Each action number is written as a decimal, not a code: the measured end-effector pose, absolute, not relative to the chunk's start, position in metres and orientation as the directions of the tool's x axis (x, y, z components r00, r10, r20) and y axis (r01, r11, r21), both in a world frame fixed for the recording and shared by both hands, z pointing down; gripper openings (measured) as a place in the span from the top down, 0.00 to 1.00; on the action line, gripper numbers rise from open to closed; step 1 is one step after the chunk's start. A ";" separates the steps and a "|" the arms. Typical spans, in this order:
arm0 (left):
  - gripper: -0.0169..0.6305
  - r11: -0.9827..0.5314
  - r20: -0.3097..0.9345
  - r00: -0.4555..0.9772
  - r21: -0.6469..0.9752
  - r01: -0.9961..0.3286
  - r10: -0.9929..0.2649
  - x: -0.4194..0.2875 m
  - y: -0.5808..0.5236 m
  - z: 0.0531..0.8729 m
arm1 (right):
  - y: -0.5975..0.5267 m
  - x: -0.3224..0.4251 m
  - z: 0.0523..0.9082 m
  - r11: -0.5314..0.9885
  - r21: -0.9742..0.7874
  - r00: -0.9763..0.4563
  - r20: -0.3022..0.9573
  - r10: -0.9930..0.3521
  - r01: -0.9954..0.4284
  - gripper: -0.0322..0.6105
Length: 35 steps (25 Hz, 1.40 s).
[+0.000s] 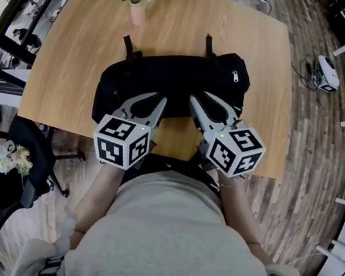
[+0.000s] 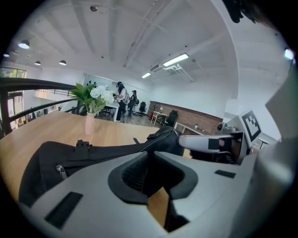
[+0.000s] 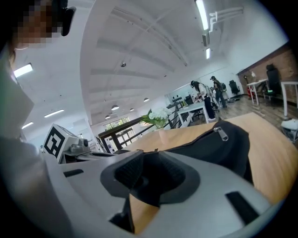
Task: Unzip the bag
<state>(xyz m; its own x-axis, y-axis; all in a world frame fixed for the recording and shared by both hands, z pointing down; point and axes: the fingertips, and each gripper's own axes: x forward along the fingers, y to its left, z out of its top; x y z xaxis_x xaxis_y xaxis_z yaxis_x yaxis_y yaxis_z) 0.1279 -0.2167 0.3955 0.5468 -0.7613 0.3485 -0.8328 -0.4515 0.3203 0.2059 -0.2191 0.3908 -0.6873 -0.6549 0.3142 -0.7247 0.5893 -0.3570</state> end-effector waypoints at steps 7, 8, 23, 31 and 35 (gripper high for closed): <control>0.91 -0.450 0.384 0.542 0.308 -0.838 -0.748 0.130 -0.208 0.406 | -0.208 0.189 0.399 0.626 -0.334 -0.709 0.341 -0.617 -0.705 0.83; 0.91 -0.451 0.392 0.541 0.303 -0.840 -0.744 0.130 -0.208 0.407 | -0.206 0.187 0.402 0.626 -0.333 -0.709 0.346 -0.614 -0.705 0.85; 0.94 -0.470 0.422 0.572 0.328 -0.819 -0.703 0.138 -0.202 0.423 | -0.199 0.184 0.420 0.617 -0.319 -0.693 0.386 -0.609 -0.720 0.94; 0.94 -0.472 0.434 0.570 0.321 -0.821 -0.697 0.139 -0.202 0.425 | -0.200 0.182 0.421 0.624 -0.312 -0.695 0.400 -0.598 -0.716 0.94; 0.94 -0.469 0.433 0.570 0.324 -0.821 -0.699 0.140 -0.203 0.426 | -0.201 0.182 0.424 0.623 -0.304 -0.690 0.411 -0.596 -0.720 0.94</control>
<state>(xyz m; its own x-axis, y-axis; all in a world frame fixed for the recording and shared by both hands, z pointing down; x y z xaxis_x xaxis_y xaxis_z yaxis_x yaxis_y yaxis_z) 0.1398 -0.2030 0.4260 0.5697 -0.6986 0.4328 -0.8215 -0.4693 0.3239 0.1825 -0.2008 0.4237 -0.6896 -0.5963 0.4109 -0.7203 0.6234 -0.3042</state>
